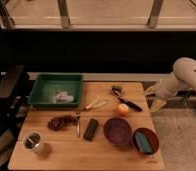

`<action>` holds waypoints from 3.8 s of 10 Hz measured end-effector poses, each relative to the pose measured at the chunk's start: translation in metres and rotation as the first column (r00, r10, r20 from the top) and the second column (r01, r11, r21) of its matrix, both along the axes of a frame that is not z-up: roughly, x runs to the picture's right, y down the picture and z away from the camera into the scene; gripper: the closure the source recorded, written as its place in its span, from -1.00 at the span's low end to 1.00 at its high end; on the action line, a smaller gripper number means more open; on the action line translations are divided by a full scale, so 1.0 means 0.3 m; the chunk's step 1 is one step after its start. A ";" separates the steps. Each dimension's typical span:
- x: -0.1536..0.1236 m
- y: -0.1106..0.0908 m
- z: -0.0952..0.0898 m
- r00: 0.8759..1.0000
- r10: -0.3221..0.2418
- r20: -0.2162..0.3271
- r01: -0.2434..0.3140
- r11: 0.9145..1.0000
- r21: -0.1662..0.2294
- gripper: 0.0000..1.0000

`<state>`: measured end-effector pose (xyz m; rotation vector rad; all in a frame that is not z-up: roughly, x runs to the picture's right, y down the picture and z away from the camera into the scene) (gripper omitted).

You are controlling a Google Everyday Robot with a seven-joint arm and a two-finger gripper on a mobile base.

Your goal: Place grapes in purple bowl

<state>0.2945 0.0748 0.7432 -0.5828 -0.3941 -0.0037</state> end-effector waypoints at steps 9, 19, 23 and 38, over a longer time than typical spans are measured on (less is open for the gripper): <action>-0.049 -0.014 0.009 0.998 -0.005 0.060 0.005 1.000 -0.002 -0.31; -0.839 0.007 0.030 0.901 -0.178 0.396 0.179 0.983 0.036 -0.31; -0.890 0.024 0.020 0.884 -0.193 0.425 0.198 0.980 0.033 -0.31; -1.445 0.180 0.159 0.758 -0.330 0.563 0.366 0.929 0.051 -0.31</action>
